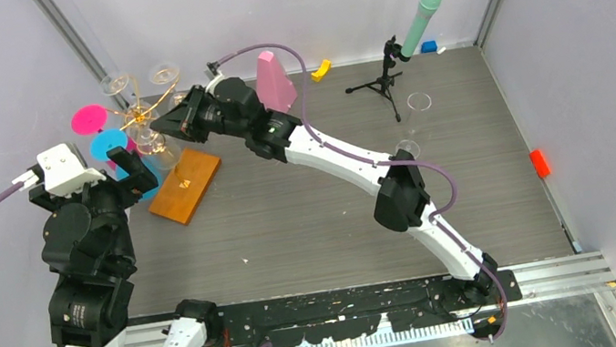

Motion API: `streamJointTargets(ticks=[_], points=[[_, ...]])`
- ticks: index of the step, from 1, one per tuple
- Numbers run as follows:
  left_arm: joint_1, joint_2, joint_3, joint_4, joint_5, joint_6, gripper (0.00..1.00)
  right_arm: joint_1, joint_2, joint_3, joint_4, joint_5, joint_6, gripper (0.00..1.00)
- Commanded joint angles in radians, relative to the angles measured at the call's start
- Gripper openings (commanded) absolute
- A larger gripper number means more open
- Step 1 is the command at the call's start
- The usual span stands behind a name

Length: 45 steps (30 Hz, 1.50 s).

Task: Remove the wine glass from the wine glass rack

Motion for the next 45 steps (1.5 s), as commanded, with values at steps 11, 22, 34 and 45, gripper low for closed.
streamJointTargets(ticks=[11,22,34,45], points=[[0.005,-0.012,-0.003,0.042,0.000,0.010,0.98,-0.003,-0.057,0.016,0.084,0.106,0.002,0.00],[0.005,-0.003,0.002,0.037,0.020,0.001,0.98,-0.040,-0.207,-0.214,0.227,0.106,0.081,0.00],[0.005,0.027,0.012,0.029,0.072,-0.027,0.98,-0.062,-0.245,-0.244,0.148,0.056,0.119,0.00],[0.004,0.077,0.027,0.001,0.197,-0.085,0.98,-0.087,-0.419,-0.471,0.191,0.026,0.071,0.00]])
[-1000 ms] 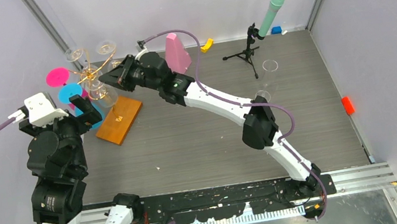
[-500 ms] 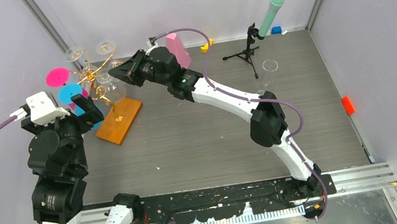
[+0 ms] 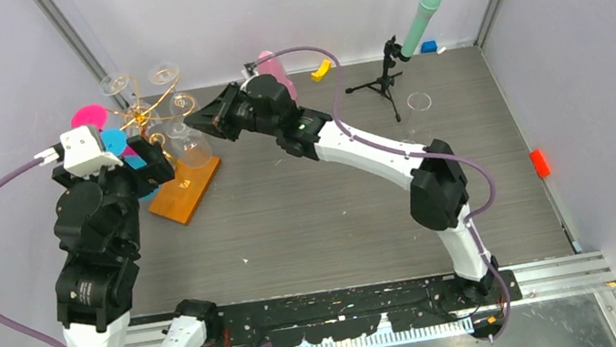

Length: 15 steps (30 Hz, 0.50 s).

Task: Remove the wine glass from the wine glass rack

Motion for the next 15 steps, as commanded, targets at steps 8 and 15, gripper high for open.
streamJointTargets(ticks=[8,15], points=[[0.005,0.103,0.041,0.014,0.354,-0.176,0.99,-0.074,-0.350,-0.325,0.176,-0.059,-0.059,0.00],[0.005,0.195,0.009,0.111,0.632,-0.336,0.99,-0.137,-0.521,-0.547,0.247,-0.083,-0.091,0.00]])
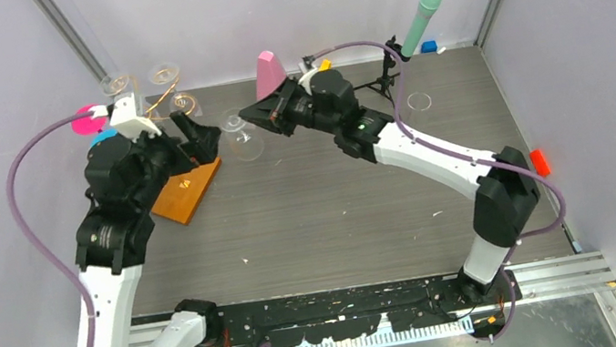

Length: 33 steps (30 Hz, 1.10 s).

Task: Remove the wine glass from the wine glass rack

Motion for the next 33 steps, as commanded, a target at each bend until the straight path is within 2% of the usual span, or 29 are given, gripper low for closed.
streamJointTargets(ticks=[1,7,13,20,33], points=[[0.005,0.050,-0.010,0.119,0.243,-0.149,0.99,-0.038,-0.153,-0.083,0.202,-0.040,-0.033,0.00],[0.005,0.125,-0.065,0.259,0.408,-0.319,0.93,-0.076,-0.240,-0.205,0.290,-0.096,-0.019,0.00],[0.005,0.173,-0.110,0.395,0.504,-0.461,0.78,-0.079,-0.261,-0.252,0.358,-0.139,0.024,0.00],[0.005,0.186,-0.137,0.427,0.502,-0.529,0.55,-0.080,-0.247,-0.258,0.392,-0.157,0.057,0.00],[0.014,0.168,-0.158,0.430,0.492,-0.545,0.23,-0.081,-0.226,-0.261,0.396,-0.149,0.062,0.00]])
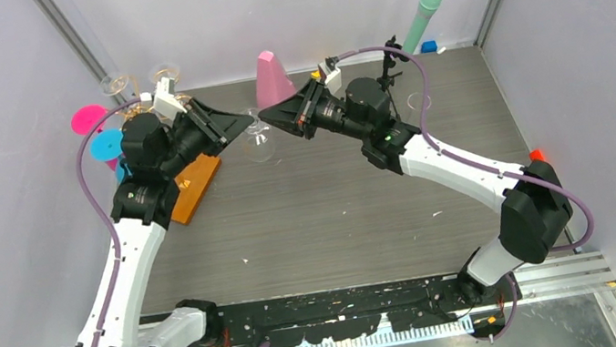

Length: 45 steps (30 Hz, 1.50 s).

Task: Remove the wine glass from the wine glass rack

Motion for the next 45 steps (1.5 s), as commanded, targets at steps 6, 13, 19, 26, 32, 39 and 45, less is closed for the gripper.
streamJointTargets(ticks=[6,13,19,26,32,39,45], points=[[0.009,-0.017,-0.011,0.084,0.048,-0.033,0.00,0.000,-0.017,0.021,0.129,-0.009,0.008,0.00],[0.011,-0.004,-0.012,0.171,0.122,-0.114,0.00,-0.036,-0.027,0.014,0.115,-0.015,-0.015,0.40],[0.012,0.006,-0.005,0.285,0.155,-0.228,0.00,-0.104,-0.111,-0.090,0.185,0.027,-0.043,0.77],[0.014,0.038,-0.042,0.541,0.159,-0.496,0.00,-0.129,-0.243,-0.218,0.146,0.121,-0.143,0.88],[0.014,0.080,-0.057,0.761,0.157,-0.750,0.00,-0.129,-0.268,-0.289,0.242,0.100,-0.149,0.90],[0.014,0.095,-0.122,0.884,0.119,-0.917,0.00,-0.142,-0.208,-0.312,0.513,-0.005,-0.034,0.87],[0.014,0.116,-0.153,0.943,0.112,-0.979,0.00,-0.149,-0.118,-0.291,0.721,-0.089,0.108,0.80]])
